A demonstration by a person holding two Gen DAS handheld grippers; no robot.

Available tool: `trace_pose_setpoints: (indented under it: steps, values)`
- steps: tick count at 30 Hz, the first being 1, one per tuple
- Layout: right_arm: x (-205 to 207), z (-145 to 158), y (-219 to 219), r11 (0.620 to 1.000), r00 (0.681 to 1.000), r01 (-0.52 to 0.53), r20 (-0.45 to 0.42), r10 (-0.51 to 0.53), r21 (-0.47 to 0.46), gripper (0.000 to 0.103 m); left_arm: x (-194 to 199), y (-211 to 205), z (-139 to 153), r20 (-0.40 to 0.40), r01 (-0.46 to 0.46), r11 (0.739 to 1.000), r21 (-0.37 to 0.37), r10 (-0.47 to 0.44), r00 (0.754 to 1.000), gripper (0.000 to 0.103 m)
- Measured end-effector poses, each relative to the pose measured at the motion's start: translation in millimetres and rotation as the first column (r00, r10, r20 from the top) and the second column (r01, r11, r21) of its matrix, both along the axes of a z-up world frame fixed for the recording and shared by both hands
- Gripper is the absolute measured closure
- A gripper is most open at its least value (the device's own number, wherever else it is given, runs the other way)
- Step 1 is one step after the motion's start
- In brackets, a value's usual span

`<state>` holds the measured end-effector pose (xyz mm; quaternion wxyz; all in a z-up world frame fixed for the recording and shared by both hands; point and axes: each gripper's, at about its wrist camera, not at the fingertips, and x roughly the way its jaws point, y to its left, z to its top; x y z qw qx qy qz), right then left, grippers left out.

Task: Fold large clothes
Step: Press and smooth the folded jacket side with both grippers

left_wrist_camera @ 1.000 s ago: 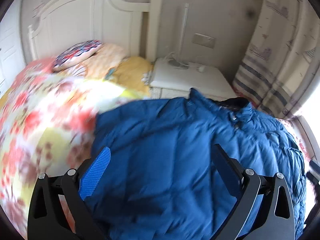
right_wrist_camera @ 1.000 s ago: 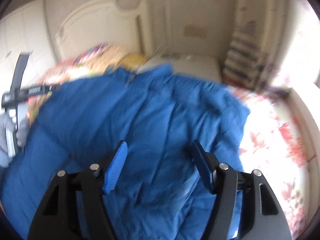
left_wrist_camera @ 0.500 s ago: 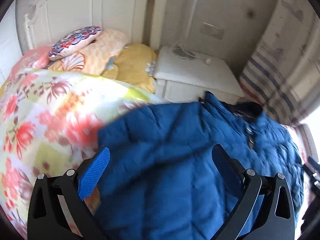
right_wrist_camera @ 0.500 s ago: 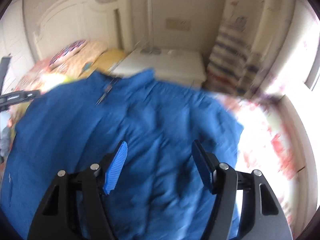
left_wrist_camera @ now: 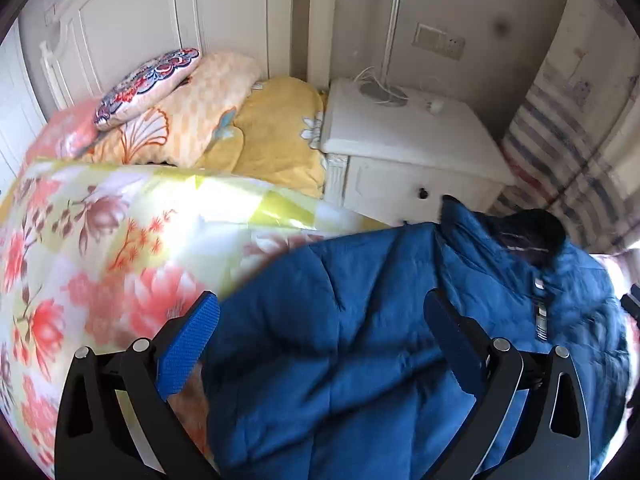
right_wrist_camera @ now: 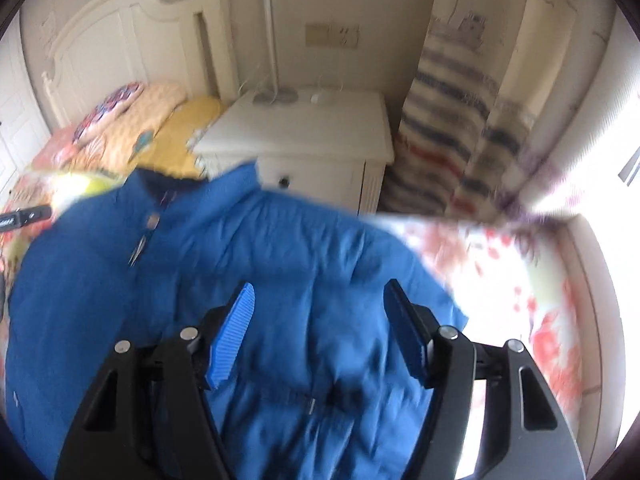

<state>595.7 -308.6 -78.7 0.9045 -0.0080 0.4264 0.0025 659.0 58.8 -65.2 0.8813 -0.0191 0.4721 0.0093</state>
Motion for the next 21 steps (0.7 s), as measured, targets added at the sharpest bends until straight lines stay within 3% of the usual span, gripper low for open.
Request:
trace_pose_setpoints:
  steps: [3, 5, 8, 13, 17, 21]
  values:
    - [32.3, -40.7, -15.9, 0.998, 0.987, 0.057, -0.150, -0.053, 0.018, 0.032, 16.5, -2.0, -39.2, -0.116, -0.013, 1.000, 0.024, 0.016, 0.993, 0.004]
    - [29.7, -44.5, -24.3, 0.996, 0.990, 0.061, -0.134, -0.051, 0.070, 0.030, 12.8, 0.5, -40.7, -0.098, -0.026, 1.000, 0.004, 0.026, 0.995, 0.004]
    - [15.3, -27.1, -23.4, 0.997, 0.994, 0.060, -0.096, -0.055, 0.047, 0.030, -17.3, -3.9, -5.7, 0.048, -0.042, 0.998, 0.036, 0.040, 0.998, 0.005]
    - [-56.6, 18.3, 20.8, 0.995, 0.992, -0.104, 0.071, 0.103, 0.009, 0.026, -102.5, -31.8, 35.2, 0.198, 0.098, 0.995, 0.023, -0.100, 0.975, 0.005]
    - [-107.0, -1.1, 57.5, 0.980, 0.979, -0.197, 0.060, 0.197, 0.003, 0.025, -152.4, -59.3, 20.4, 0.212, 0.159, 0.986, 0.057, -0.168, 0.963, 0.005]
    - [-126.2, -29.0, 80.2, 0.981, 0.980, -0.171, 0.085, 0.179, -0.095, 0.021, -162.0, -90.6, -24.6, 0.141, 0.182, 0.969, 0.169, -0.206, 0.968, 0.004]
